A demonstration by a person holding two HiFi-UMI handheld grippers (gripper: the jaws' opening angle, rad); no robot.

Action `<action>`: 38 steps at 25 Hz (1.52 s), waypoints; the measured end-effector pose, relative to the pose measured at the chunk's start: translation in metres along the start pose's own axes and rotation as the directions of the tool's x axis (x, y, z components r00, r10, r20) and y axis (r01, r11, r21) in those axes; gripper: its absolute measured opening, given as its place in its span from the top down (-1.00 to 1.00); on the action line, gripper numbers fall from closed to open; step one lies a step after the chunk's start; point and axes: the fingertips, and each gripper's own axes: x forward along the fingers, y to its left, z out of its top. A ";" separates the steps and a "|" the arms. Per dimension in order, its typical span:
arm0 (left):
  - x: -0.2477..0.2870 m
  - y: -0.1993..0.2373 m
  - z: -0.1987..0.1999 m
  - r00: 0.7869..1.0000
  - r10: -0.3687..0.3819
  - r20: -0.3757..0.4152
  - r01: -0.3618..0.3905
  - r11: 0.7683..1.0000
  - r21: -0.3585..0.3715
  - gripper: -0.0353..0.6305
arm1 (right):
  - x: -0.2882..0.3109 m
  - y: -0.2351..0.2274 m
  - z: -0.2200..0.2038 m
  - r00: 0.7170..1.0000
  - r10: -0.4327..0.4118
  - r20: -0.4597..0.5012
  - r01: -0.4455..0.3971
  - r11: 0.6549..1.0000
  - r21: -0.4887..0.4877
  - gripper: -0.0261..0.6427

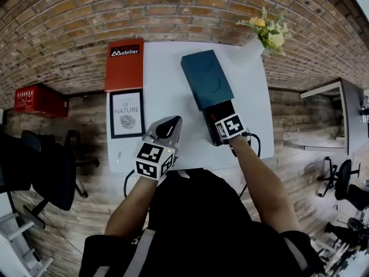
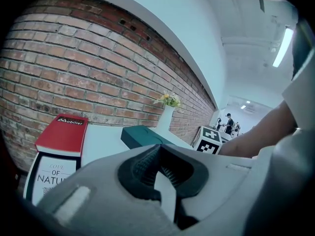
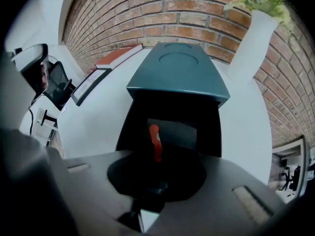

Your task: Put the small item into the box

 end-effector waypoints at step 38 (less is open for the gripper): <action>0.074 -0.150 -0.002 0.938 0.345 -0.025 -0.345 0.939 0.017 0.88 | -0.081 -0.062 -0.094 0.845 0.483 0.229 -0.449 0.874 -0.188 0.51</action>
